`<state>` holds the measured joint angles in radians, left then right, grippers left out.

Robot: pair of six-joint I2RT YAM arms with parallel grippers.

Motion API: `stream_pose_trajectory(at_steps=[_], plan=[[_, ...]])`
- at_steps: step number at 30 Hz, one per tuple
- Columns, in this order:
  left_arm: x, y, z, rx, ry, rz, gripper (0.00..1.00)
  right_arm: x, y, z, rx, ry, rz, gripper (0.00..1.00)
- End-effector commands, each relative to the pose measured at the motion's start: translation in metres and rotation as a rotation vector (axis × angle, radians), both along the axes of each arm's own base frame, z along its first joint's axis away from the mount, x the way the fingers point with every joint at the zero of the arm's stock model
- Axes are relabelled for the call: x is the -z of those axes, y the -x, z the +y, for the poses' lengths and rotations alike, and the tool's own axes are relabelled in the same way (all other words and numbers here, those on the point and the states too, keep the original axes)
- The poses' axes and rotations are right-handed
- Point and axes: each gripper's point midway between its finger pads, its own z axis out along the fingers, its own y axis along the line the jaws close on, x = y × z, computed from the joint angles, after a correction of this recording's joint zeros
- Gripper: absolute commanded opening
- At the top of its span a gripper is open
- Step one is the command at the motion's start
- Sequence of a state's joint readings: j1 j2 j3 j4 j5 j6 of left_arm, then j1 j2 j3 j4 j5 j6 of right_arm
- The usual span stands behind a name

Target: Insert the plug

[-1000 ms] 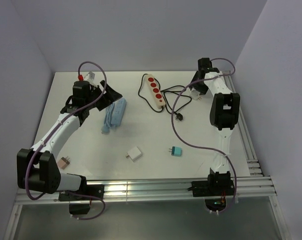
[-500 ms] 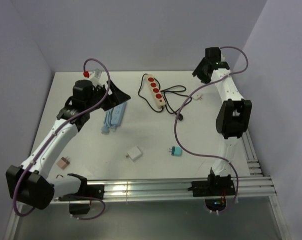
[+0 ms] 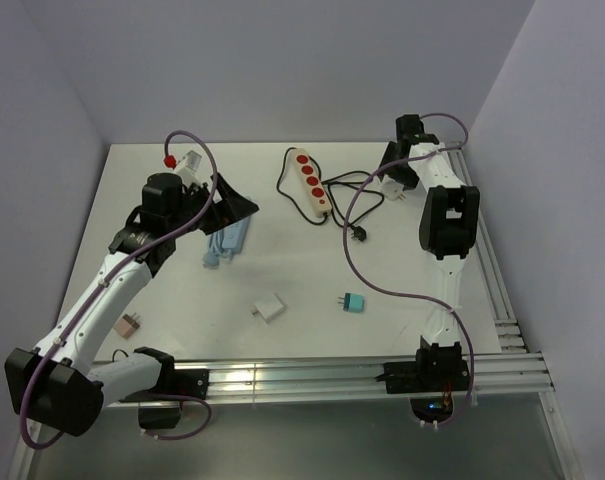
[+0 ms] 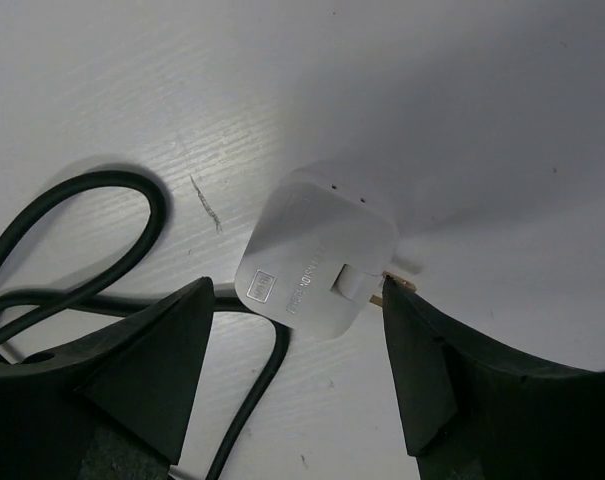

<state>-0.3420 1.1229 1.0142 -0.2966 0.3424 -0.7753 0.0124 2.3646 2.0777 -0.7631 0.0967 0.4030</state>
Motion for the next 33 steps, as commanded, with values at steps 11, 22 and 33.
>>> stream_pose_trajectory(at_steps=[11, 22, 33], plan=[[-0.004, -0.014, -0.007, 0.022, 0.001, -0.058, 0.85, -0.002, -0.015, -0.01, -0.025, 0.054, -0.022, 0.76], [0.004, -0.016, -0.006, 0.014, -0.006, -0.055, 0.86, 0.024, -0.006, -0.014, -0.006, 0.071, 0.054, 0.75], [0.009, -0.018, -0.009, 0.022, 0.001, -0.042, 0.86, 0.034, 0.011, -0.012, -0.028, 0.06, 0.092, 0.72]])
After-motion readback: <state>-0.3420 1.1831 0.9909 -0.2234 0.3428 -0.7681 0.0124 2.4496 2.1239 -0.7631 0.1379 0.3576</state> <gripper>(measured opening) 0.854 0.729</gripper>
